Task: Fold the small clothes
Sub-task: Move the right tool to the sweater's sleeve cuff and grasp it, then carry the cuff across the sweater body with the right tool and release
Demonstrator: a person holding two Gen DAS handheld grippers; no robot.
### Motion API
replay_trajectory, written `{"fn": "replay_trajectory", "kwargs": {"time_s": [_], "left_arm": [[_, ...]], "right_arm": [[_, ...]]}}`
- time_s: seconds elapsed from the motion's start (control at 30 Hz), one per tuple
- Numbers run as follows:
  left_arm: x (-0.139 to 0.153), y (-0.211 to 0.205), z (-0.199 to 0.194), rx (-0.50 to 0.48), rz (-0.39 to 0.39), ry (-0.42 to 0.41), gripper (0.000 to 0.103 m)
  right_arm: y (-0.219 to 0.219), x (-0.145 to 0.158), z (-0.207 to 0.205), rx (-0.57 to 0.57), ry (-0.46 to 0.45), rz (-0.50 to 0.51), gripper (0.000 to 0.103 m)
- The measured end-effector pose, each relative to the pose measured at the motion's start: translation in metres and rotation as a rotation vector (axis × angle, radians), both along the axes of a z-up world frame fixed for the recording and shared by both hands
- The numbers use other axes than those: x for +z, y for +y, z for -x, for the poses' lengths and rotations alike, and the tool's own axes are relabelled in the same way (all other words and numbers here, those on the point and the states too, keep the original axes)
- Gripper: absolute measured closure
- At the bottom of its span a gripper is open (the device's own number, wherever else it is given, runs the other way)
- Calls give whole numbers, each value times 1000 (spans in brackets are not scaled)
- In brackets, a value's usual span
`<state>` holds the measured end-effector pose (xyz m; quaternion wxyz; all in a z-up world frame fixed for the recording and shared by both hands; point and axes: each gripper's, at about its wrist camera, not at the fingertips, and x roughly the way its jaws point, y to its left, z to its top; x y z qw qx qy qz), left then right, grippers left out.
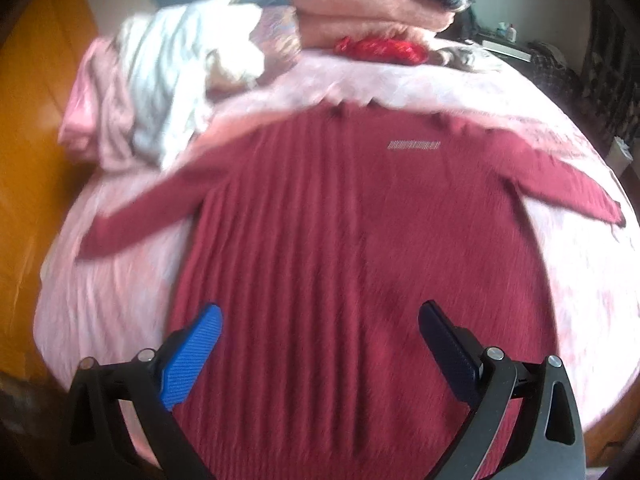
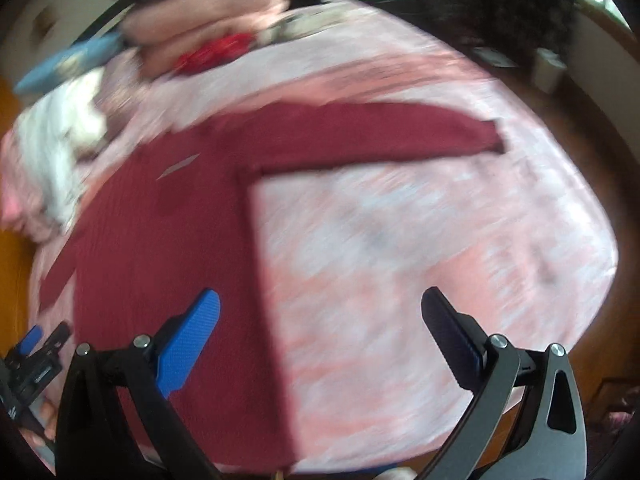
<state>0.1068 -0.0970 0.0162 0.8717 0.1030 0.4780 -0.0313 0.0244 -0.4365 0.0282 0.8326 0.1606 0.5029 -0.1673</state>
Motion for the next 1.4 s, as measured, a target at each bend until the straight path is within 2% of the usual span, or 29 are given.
{"fn": "replay_trajectory", "kwargs": {"time_s": [0.13,0.27,0.33,0.37,0.47,0.6,0.77,0.87,0.97,1.0,1.07,1.1,1.17,1.23,1.3,1.4], "left_arm": [[0,-53,-49,-44,32,-17,4],[-9,-111,-93,-117,93,-15,4],[-18,-133,-109,-127,118,-3,4],[-24,-143,-117,-126,125,6,4],[-44,-181,-144,-145,120,47,4],[-68,-220,-168,-135,124,72,4],[-87,-251,-183,-128,112,81,4],[-92,-262,-183,-137,95,78,4],[-94,-269,-184,-139,74,64,4],[-94,-269,-185,-135,73,63,4],[-95,-267,-186,-124,73,62,4],[-95,-266,-186,-124,72,63,4],[-93,-262,-185,-123,66,59,4],[-88,-255,-183,-126,61,43,4],[-84,-245,-182,-124,51,19,4],[-84,-225,-183,-114,33,12,4]], "right_arm": [[-94,-13,-33,-53,32,19,3],[-175,-44,-57,-88,72,-57,3],[-205,-63,-66,-94,91,-74,3],[-224,-76,-71,-107,90,-114,3],[-251,-102,-85,-95,113,-204,3],[-279,-126,-94,-104,123,-209,3],[-286,-142,-108,-62,132,-234,5],[-286,-146,-117,-44,152,-204,16],[-292,-143,-118,-48,143,-202,34],[-295,-142,-116,-50,142,-198,44],[-299,-136,-113,-48,118,-203,77],[-301,-132,-111,-52,103,-211,97],[-302,-119,-108,-33,30,-270,98],[-296,-97,-106,22,-30,-241,98],[-298,-90,-104,14,-23,-185,98],[-312,-111,-102,-73,54,-182,98]]}}
